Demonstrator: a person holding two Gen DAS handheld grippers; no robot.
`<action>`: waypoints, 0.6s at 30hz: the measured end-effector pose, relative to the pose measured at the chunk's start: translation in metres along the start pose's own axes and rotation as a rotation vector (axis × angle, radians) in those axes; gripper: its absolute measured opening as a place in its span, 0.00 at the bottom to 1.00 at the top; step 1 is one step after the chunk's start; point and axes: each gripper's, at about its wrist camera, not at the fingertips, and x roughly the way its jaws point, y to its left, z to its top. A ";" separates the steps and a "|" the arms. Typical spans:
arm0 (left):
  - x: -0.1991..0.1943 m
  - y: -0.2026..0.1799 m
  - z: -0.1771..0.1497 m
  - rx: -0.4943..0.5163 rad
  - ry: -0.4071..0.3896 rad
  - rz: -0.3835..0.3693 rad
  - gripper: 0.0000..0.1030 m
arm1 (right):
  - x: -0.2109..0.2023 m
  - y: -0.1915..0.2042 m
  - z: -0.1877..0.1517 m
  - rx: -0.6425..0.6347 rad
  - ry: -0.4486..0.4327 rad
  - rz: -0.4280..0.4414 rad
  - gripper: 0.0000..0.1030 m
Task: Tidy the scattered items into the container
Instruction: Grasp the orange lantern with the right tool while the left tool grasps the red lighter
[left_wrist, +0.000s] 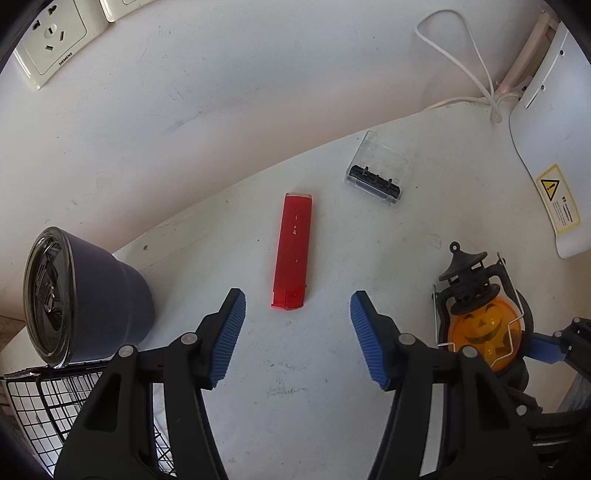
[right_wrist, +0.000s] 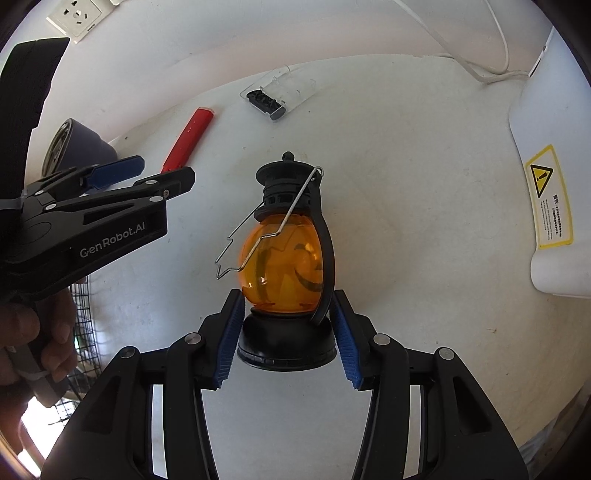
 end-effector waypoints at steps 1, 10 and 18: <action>0.001 0.000 0.001 0.000 0.000 -0.001 0.54 | 0.000 0.000 0.000 0.001 0.001 0.001 0.48; 0.016 0.008 0.011 0.004 0.009 0.006 0.54 | 0.005 0.001 -0.001 -0.003 0.005 -0.003 0.50; 0.019 0.009 0.013 -0.008 0.004 -0.008 0.53 | 0.008 0.001 -0.004 -0.009 0.008 -0.003 0.51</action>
